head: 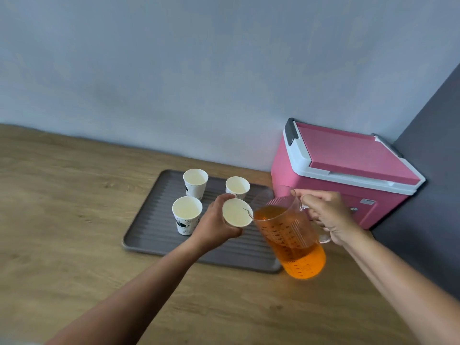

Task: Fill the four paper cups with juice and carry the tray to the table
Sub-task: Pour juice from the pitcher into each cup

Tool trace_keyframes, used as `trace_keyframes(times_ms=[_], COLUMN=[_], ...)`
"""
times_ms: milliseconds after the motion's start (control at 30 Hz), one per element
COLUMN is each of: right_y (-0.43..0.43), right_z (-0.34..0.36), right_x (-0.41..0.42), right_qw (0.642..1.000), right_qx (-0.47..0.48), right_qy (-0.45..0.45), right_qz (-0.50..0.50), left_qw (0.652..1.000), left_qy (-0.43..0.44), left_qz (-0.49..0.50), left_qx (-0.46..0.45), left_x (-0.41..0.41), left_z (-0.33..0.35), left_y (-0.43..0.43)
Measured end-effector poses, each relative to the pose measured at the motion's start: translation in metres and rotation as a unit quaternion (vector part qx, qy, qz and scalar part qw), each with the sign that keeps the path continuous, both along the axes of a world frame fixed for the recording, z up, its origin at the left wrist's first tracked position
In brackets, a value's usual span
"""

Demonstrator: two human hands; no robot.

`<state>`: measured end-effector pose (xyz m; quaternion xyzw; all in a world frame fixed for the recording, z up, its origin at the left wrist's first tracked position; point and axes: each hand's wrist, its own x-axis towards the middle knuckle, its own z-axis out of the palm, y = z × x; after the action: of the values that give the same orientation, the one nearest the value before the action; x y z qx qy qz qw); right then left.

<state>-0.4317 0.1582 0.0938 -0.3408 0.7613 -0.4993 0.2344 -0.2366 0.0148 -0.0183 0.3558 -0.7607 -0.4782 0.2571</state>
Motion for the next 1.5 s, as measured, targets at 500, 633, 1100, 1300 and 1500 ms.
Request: trace_keyframes(times_ms=[500,633,1100,1300,1500], right_y=[-0.007,-0.008,-0.007,-0.008,-0.009], right_z=[0.006,0.008,0.012,0.015,0.015], right_x=[0.0,0.003,0.013,0.014,0.014], right_qw=[0.997,0.995,0.99,0.988,0.987], right_qx=[0.015,0.028,0.078,0.088,0.094], right_qy=[0.04,0.059,0.093,0.1,0.104], right_qz=[0.059,0.069,0.068,0.076,0.078], left_qw=[1.0,1.0,0.999,0.999,0.999], left_qy=[-0.004,-0.013,-0.019,-0.022,-0.031], left_qz=[-0.017,-0.022,-0.032,-0.038,-0.04], left_qx=[0.003,0.003,0.009,0.007,0.008], left_x=[-0.001,0.001,0.005,0.005,0.005], left_z=[-0.005,-0.006,-0.013,-0.015,-0.016], left_y=[-0.002,-0.002,0.0,0.0,0.0])
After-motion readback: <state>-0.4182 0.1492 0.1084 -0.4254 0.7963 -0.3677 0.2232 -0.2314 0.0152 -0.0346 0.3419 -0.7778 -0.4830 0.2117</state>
